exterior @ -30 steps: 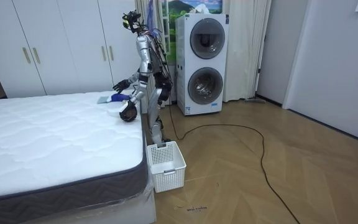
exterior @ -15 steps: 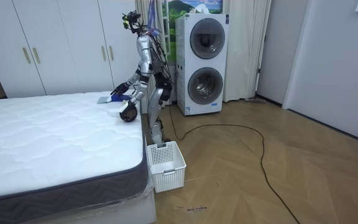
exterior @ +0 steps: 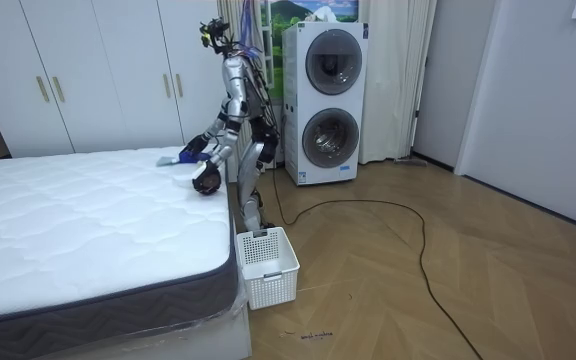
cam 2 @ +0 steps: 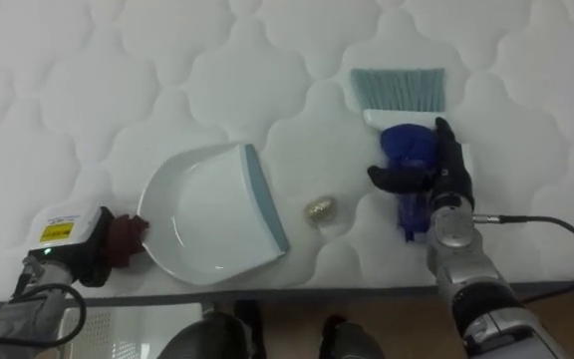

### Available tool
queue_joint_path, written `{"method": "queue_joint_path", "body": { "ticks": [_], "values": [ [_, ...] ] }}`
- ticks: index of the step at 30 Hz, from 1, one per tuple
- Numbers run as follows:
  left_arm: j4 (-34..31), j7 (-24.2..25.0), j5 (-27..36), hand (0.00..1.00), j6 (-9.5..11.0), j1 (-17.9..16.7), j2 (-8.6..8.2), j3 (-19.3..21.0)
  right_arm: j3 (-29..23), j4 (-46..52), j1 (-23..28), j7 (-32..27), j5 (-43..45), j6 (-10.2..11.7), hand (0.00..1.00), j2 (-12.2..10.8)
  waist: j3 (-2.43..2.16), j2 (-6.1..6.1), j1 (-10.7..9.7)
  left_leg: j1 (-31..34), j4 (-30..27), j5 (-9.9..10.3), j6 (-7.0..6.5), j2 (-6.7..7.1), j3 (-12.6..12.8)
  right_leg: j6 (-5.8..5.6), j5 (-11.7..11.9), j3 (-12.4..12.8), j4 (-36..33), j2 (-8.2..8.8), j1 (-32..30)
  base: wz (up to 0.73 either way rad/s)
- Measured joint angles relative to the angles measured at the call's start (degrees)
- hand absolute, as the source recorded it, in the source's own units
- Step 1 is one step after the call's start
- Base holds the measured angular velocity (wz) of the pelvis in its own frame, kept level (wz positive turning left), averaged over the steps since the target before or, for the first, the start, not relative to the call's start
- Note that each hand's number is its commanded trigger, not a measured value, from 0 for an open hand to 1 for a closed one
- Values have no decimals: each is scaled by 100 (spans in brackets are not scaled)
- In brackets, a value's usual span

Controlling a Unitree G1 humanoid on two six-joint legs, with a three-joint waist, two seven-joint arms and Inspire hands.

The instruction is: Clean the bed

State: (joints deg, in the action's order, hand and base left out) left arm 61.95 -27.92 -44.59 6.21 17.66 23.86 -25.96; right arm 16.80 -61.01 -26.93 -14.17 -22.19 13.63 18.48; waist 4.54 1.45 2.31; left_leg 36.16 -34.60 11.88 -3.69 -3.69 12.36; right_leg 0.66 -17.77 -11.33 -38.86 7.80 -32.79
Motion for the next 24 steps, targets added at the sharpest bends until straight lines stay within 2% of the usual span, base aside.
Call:
{"method": "queue_joint_path", "body": {
  "ticks": [10, 14, 17, 19, 20, 21, 22, 24],
  "values": [
    [89, -73, -12, 100, -69, -25, -2, -120, 215, -325, -3, 97, 172, 4, 0, 21, -4, 0, -14, -177, 7, 0, 1, 9, -11, -7, -6, -19, 66, 5, 197, 0],
    [70, -121, -36, 100, -87, -83, -3, -124, 215, -352, 98, 139, 565, 5, 0, 37, -47, 5, -39, -191, 81, -2, 2, 23, -18, -10, -3, -34, 112, 7, 216, 0],
    [50, -168, -112, 100, -104, -148, -8, -131, 213, -352, 194, 93, 891, 3, 0, 37, -144, 6, -48, -202, 83, -2, 1, 35, -14, -12, -2, -33, 130, 20, 211, 0],
    [42, -169, -108, 100, -138, -177, -26, -135, 205, -364, 239, 42, 1157, 2, 0, 38, -147, 10, -60, -244, 90, -2, 1, 45, -15, -12, -2, -41, 111, 31, 244, 0],
    [51, -168, -107, 100, -164, -199, -57, -138, 206, -422, 280, 21, 1363, -1, 13, 38, -147, 11, -83, -297, 110, -2, 2, 50, -16, -13, -2, -56, 112, 39, 295, 6],
    [54, -166, -107, 100, -209, -203, -82, -177, 209, -461, 320, -21, 1589, -7, 66, 38, -141, 25, -93, -348, 123, -2, 3, 51, -37, -12, -2, -122, 132, 49, 372, 8],
    [54, -165, -107, 100, -215, -204, -85, -202, 215, -470, 350, -40, 1668, -11, 100, 37, -143, 32, -98, -363, 131, -2, 4, 49, -48, -12, -2, -152, 142, 52, 400, 7],
    [54, -165, -100, 100, -220, -204, -85, -249, 226, -545, 374, -191, 1978, -45, 100, 43, -139, 44, -108, -383, 178, 0, 7, 57, -46, -12, -4, -161, 129, 71, 412, 2]
  ]
}}
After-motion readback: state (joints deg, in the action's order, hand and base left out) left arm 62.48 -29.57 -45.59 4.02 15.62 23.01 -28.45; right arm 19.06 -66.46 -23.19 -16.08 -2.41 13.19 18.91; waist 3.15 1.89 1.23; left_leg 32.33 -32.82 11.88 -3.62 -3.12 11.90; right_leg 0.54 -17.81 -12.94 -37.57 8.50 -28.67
